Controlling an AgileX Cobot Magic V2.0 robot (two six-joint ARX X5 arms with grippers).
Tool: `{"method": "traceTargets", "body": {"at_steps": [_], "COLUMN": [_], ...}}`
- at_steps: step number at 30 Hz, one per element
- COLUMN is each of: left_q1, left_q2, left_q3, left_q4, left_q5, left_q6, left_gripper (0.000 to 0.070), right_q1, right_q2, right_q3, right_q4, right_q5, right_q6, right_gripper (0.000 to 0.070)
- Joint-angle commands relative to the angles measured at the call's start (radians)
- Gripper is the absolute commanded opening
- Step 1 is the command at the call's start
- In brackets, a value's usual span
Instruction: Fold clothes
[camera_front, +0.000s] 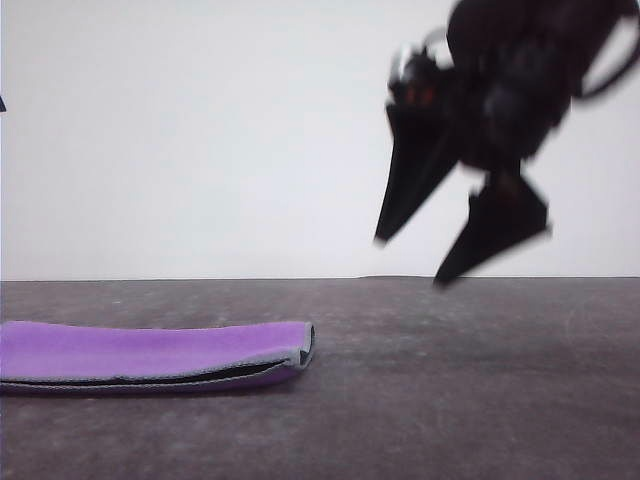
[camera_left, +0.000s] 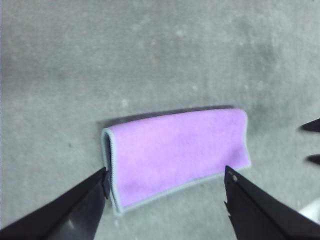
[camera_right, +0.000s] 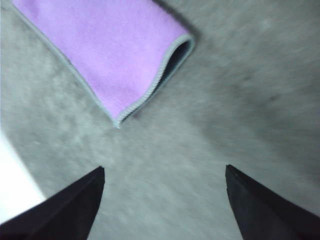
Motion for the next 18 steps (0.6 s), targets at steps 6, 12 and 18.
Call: {"method": "traceTargets", "body": {"at_steps": [6,12,18], "left_q1": [0.027,0.029,0.028], "left_q2": [0.015,0.015,0.015], "left_q3": [0.011,0.011,0.011], "left_q4": [0.071,0.072,0.074], "left_q5": [0.0,0.0,0.0], "left_q6": [-0.047,-0.048,-0.048], "left_gripper": [0.0446,0.0446,0.0446], "right_q1": [0.05,0.065,0.071], "right_q2": [0.07,0.149,0.203], "right_q3": [-0.157,-0.157,-0.157], "right_q4": [0.561,0.692,0.699], "right_q5": [-0.096,-0.096,-0.107], "right_q6": [0.438,0.562,0.601], "right_gripper": [0.0482,0.0481,0.048]}}
